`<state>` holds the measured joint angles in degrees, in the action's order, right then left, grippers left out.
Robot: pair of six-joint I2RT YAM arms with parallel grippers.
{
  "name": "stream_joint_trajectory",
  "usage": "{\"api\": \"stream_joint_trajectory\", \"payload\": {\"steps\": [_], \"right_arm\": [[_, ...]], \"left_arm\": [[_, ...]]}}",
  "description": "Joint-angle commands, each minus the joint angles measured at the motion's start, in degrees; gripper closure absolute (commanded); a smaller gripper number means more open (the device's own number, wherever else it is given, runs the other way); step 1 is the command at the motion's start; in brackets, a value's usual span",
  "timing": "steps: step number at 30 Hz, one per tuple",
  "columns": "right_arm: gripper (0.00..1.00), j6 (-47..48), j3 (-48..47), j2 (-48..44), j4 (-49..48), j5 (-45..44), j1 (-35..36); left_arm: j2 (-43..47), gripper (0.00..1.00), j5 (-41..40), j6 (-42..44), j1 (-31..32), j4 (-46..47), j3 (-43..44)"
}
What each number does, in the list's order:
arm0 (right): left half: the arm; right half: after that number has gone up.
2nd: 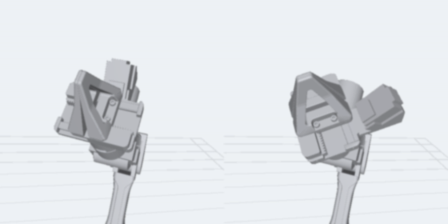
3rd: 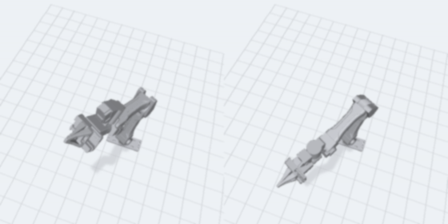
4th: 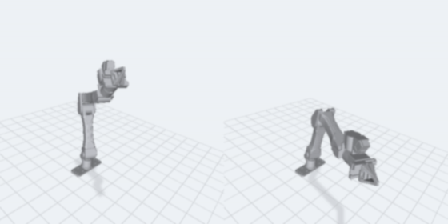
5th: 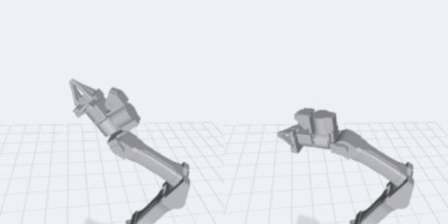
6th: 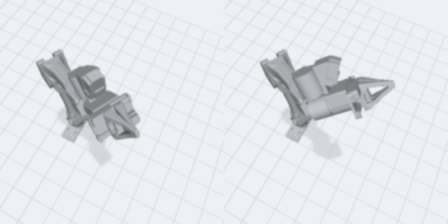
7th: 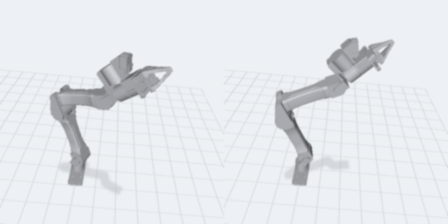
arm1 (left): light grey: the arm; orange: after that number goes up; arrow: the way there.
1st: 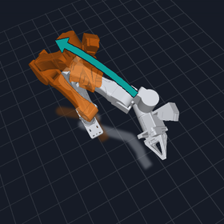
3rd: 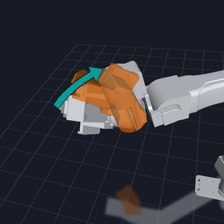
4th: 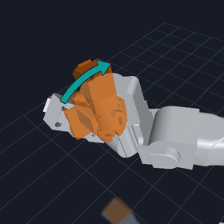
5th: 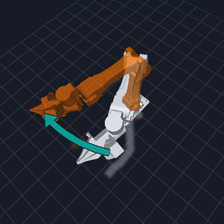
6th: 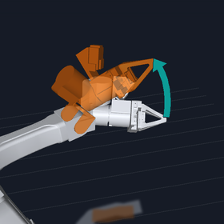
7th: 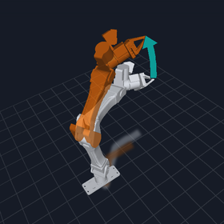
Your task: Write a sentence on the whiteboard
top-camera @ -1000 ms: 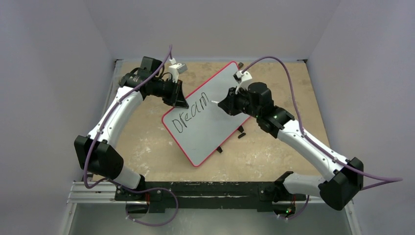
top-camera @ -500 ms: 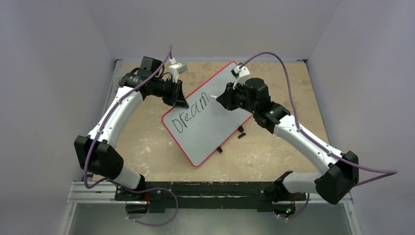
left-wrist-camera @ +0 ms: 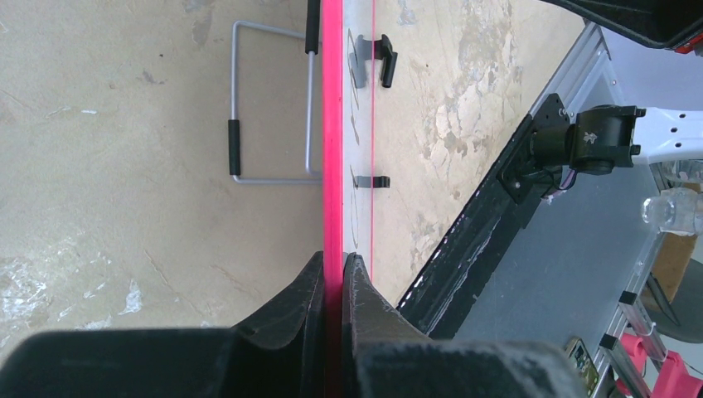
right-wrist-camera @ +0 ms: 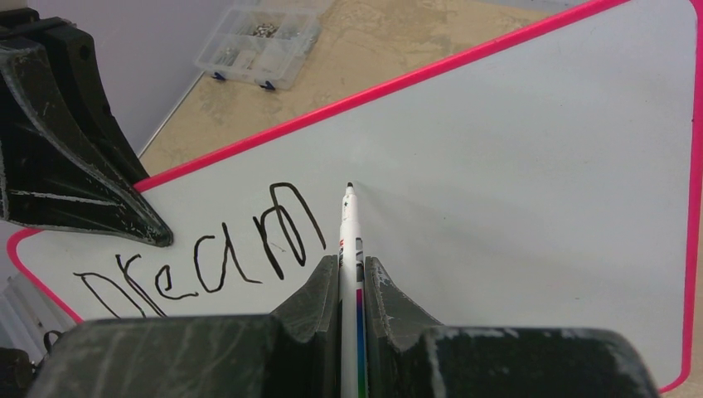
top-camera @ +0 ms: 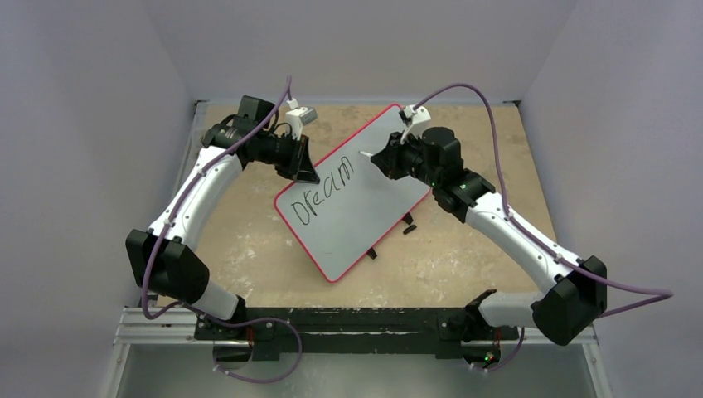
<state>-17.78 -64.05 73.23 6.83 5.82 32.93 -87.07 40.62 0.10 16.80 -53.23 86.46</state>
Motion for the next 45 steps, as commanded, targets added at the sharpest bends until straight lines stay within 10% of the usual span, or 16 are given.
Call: {"api": "stream_joint_trajectory", "payload": {"steps": [1, 45], "right_arm": [[1.0, 0.1, -2.5, 0.4, -3.8, 1.7, -0.5], [1.0, -0.7, 2.6, 1.1, -3.7, 7.2, -1.3]], "left_arm": [[1.2, 1.0, -4.8, 4.6, 0.9, 1.6, -0.8], [1.7, 1.0, -5.3, 4.7, 1.2, 1.5, -0.8]]}}
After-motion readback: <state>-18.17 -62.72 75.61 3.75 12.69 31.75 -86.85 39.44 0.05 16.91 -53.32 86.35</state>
